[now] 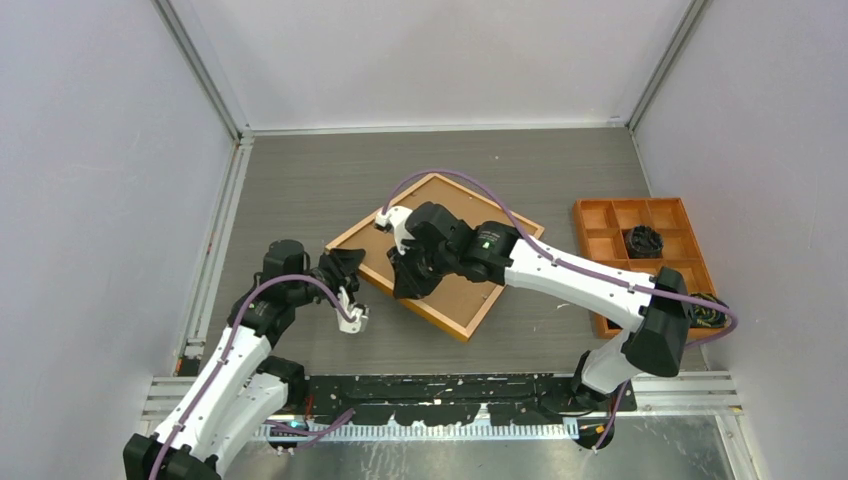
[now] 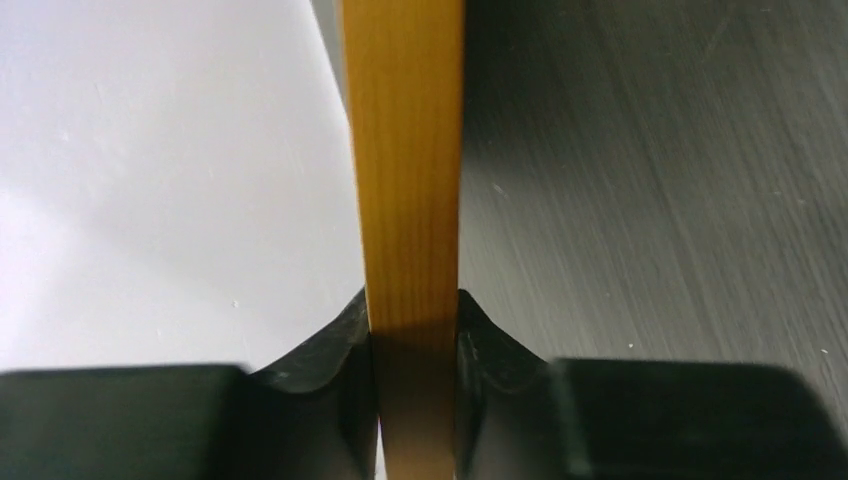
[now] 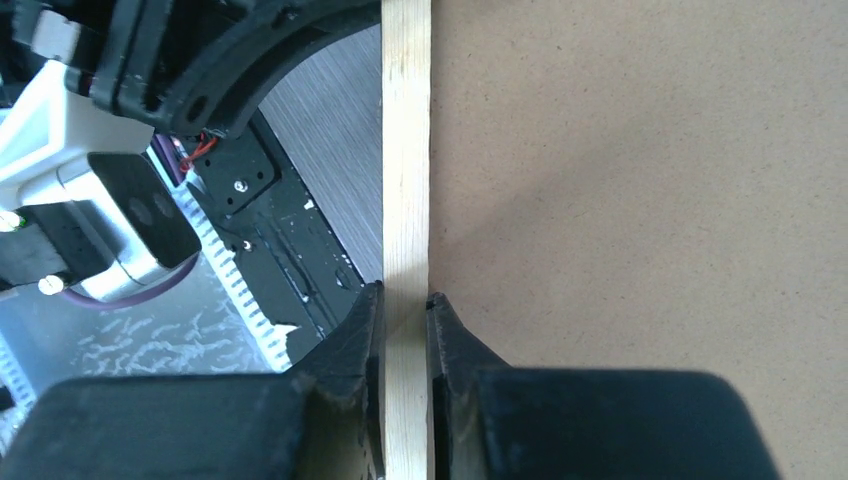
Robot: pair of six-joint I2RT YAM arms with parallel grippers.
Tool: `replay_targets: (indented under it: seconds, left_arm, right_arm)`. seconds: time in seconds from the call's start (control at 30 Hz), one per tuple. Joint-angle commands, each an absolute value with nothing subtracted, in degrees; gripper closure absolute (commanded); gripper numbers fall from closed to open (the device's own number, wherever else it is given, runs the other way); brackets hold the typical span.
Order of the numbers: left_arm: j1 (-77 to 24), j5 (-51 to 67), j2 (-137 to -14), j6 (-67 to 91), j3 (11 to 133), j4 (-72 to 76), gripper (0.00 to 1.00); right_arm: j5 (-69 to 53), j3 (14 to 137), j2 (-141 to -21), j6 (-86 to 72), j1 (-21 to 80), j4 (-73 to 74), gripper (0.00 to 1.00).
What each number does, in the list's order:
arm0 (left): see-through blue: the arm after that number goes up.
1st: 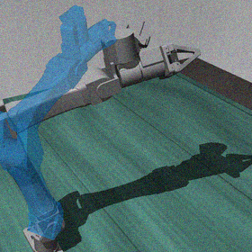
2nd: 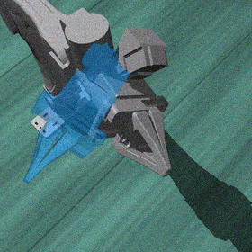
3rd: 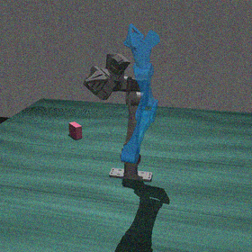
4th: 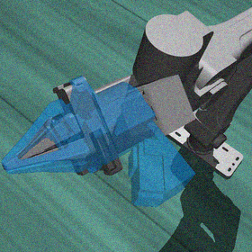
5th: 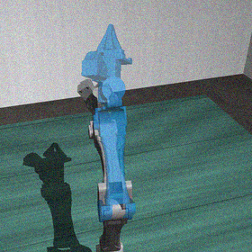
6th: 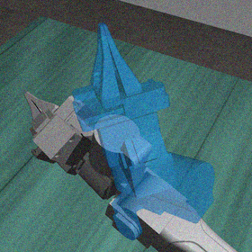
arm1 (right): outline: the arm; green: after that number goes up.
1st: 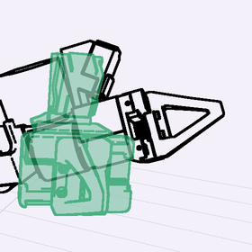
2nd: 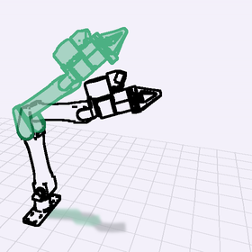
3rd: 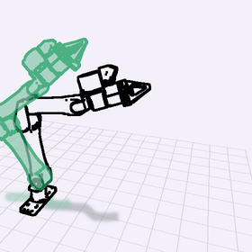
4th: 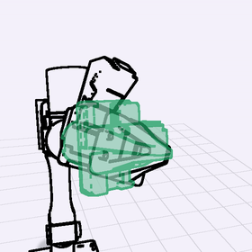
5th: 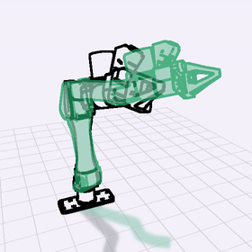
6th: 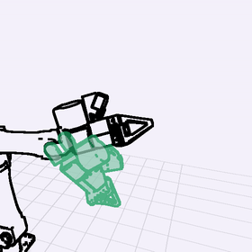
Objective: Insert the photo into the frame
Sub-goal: Turn over the photo frame at the center of the board.
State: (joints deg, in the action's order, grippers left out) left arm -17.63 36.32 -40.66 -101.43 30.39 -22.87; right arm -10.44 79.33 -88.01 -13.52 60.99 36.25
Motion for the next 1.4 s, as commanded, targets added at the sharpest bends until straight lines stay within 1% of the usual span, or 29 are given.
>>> replay_targets:
  seconds: [0.0,0.07,0.13,0.17,0.2,0.23,0.27,0.33,0.47,0.6,0.7,0.87,1.07,1.3,1.37]
  left_arm:
    - [-18.54,34.37,-40.51,-97.93,32.60,-18.57,0.84]
    - [-18.55,33.78,-40.36,-96.75,34.32,-19.94,0.90]
    - [-18.61,33.35,-40.24,-95.28,36.47,-22.95,0.93]
    - [-18.62,33.17,-40.25,-94.25,37.95,-24.93,0.93]
    - [-18.63,33.10,-40.33,-92.86,39.60,-27.00,0.94]
    - [-18.63,32.75,-40.53,-91.25,41.29,-29.28,0.95]
    - [-18.63,32.37,-41.00,-89.68,43.20,-31.24,0.96]
    - [-18.60,31.51,-41.95,-86.56,47.56,-35.55,0.99]
    - [-18.54,30.37,-45.80,-80.80,58.15,-47.03,1.00]
    - [-18.54,29.15,-49.30,-80.84,66.76,-57.24,1.00]
    - [-18.54,28.57,-49.79,-81.26,68.46,-59.00,1.00]
    - [-18.57,28.65,-50.27,-79.79,70.79,-59.82,1.00]
    - [-18.54,28.28,-50.77,-79.60,72.23,-61.45,1.00]
    - [-18.54,28.45,-50.19,-79.17,71.51,-60.88,1.00]
    - [-18.54,28.45,-50.10,-78.82,71.37,-60.61,0.99]
  right_arm:
    - [-11.17,84.45,-81.90,-13.88,60.10,33.82,0.77]
    - [-9.24,84.02,-79.67,-12.98,58.85,33.54,0.59]
    - [-6.55,82.47,-76.27,-10.62,58.35,32.07,0.46]
    - [-4.90,81.08,-74.17,-9.40,58.31,30.82,0.36]
    - [-3.18,79.46,-71.94,-8.21,58.28,29.82,0.22]
    - [-1.03,77.90,-69.29,-6.63,58.29,29.06,0.04]
    - [1.54,76.47,-67.53,-5.25,58.35,28.84,0.00]
    - [4.82,73.81,-63.95,-2.12,58.29,29.14,0.00]
    - [7.97,65.81,-54.04,5.00,58.30,26.35,0.00]
    - [5.83,58.65,-42.42,10.28,58.35,23.24,0.00]
    - [2.64,59.33,-38.57,12.49,58.28,26.33,0.00]
    - [-4.30,61.75,-40.06,16.32,58.33,35.07,0.00]
    - [-9.43,61.28,-43.23,21.43,58.31,35.77,0.00]
    - [-3.68,62.15,-49.58,24.58,58.31,31.82,0.01]
    - [-1.76,62.01,-51.43,25.63,58.41,29.98,0.03]
